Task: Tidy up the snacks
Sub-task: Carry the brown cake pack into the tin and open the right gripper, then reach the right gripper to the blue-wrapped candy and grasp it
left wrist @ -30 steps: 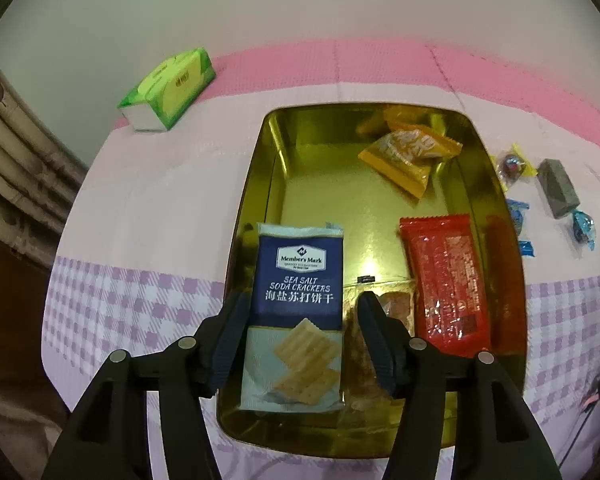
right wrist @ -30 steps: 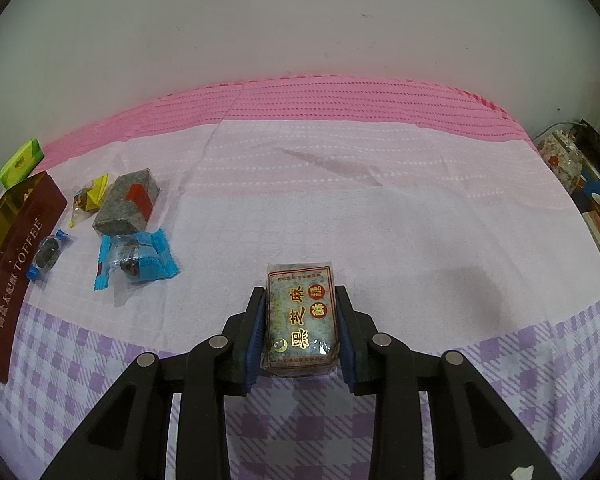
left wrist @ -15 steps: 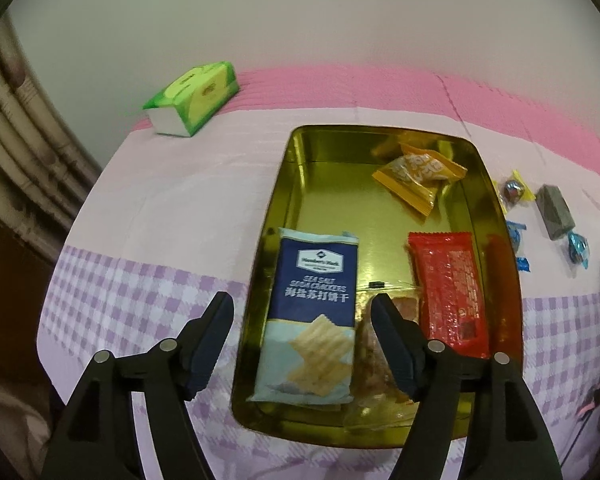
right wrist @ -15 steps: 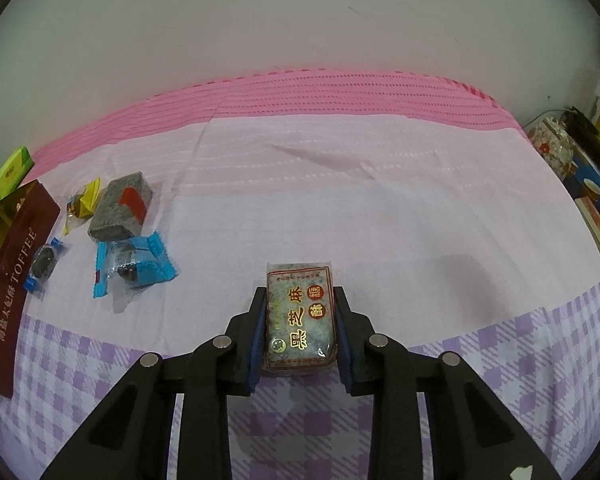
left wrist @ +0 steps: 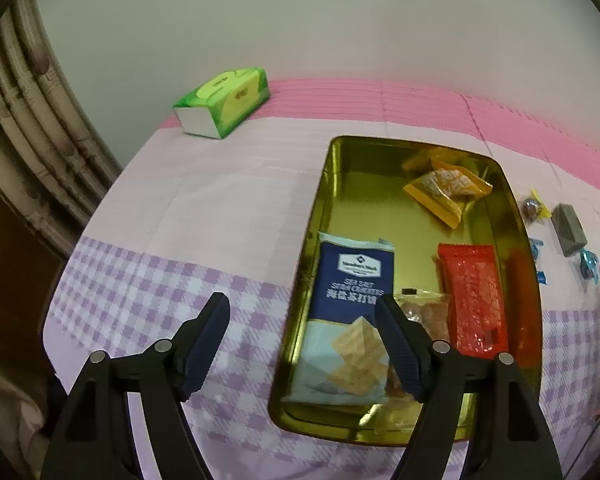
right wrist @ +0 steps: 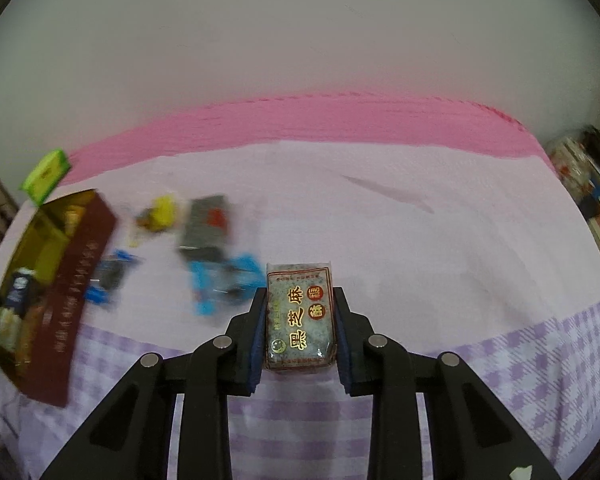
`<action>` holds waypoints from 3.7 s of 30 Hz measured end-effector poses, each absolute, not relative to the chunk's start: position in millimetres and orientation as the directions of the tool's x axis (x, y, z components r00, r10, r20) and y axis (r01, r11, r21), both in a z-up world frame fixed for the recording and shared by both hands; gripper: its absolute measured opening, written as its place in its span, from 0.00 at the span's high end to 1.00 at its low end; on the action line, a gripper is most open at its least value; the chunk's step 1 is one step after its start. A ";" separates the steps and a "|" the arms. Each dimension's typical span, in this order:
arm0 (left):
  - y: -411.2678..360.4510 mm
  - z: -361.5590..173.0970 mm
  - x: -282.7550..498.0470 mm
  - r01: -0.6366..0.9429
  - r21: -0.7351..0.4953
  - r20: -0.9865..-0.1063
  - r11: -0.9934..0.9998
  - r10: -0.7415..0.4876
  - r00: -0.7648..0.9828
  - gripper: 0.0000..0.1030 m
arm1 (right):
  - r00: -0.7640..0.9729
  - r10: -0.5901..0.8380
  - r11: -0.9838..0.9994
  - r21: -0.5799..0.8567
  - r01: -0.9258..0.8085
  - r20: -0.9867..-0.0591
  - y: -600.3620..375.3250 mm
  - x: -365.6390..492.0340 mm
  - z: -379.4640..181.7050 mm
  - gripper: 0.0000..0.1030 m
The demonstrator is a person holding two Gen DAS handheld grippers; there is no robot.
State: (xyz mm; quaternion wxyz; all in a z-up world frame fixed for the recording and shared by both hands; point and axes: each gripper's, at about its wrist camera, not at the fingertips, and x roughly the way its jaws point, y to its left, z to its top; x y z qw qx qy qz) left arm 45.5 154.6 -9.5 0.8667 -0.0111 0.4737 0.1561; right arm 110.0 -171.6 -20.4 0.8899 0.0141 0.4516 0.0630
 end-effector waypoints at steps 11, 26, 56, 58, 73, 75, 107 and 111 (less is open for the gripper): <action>188.8 2.2 37.5 -0.369 0.103 -0.821 0.924 0.288 0.493 0.25 | 0.552 0.295 0.938 0.128 -0.321 -0.780 -71.1 95.0 8.5 0.74; 205.3 1.2 36.1 -0.407 0.074 -0.829 0.911 0.282 0.482 0.25 | 0.477 0.391 0.866 0.140 -0.480 -0.787 16.2 83.7 9.5 0.74; 204.6 -2.7 36.8 -0.417 0.038 -0.848 0.908 0.250 0.468 0.24 | 0.389 0.349 0.847 0.109 -0.521 -0.852 67.1 89.7 -33.7 0.72; 205.0 -2.5 36.8 -0.417 0.036 -0.847 0.908 0.249 0.469 0.24 | 0.391 0.351 0.846 0.110 -0.521 -0.851 67.5 89.2 -33.3 0.72; 202.0 -4.7 36.0 -0.415 0.041 -0.848 0.909 0.251 0.466 0.24 | 0.405 0.379 0.852 0.142 -0.504 -0.832 56.2 88.7 -24.4 0.64; 200.6 -5.2 35.8 -0.410 0.043 -0.849 0.911 0.250 0.466 0.24 | 0.410 0.384 0.854 0.148 -0.500 -0.827 54.7 88.4 -22.0 0.64; 200.5 -5.5 39.4 -0.371 0.070 -0.850 0.926 0.250 0.463 0.23 | 0.506 0.124 0.992 0.126 -0.031 -0.854 -124.9 144.9 -21.4 0.63; 200.6 -5.5 38.7 -0.373 0.067 -0.851 0.925 0.248 0.462 0.23 | 0.470 0.086 0.992 0.118 0.038 -0.879 -133.8 156.1 -28.3 0.63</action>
